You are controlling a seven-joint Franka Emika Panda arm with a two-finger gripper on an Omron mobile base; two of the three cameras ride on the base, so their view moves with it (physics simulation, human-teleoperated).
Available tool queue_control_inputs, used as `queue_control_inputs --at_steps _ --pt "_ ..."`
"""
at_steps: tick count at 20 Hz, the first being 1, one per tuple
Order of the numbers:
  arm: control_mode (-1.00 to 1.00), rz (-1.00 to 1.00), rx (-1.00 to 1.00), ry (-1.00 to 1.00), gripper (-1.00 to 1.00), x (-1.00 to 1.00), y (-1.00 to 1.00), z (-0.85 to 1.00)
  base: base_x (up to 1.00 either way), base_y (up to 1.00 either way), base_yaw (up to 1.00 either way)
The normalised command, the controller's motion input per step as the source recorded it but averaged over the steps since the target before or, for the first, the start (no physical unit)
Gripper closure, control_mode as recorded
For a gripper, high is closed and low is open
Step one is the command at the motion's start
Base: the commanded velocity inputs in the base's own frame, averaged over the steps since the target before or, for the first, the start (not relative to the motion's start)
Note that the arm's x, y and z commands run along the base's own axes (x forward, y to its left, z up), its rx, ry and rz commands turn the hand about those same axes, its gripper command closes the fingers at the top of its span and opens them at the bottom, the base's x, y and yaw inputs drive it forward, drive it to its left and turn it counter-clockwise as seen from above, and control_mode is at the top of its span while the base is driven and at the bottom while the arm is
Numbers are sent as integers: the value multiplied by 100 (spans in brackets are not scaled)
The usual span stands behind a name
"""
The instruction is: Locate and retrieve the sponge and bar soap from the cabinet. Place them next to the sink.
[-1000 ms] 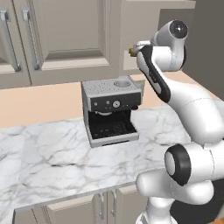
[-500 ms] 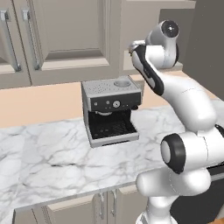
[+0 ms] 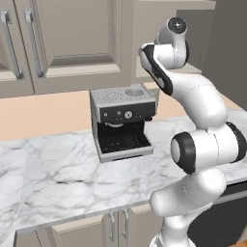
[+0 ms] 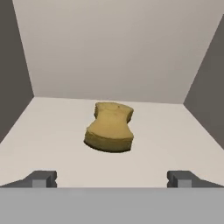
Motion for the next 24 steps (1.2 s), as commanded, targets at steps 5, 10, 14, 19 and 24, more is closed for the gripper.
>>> queue_control_inputs --at_steps 5,10,14,19,24 --pt "-100 0 0 6 -100 39 -3 -13 0 0 0" --pt "-100 0 0 4 -100 32 0 -21 0 0 0" --pt "-100 0 0 2 -100 35 0 -16 0 0 0" --pt "-100 0 0 1 -100 38 0 -11 0 0 0" --pt "-100 0 0 4 -100 39 0 -15 0 0 0"
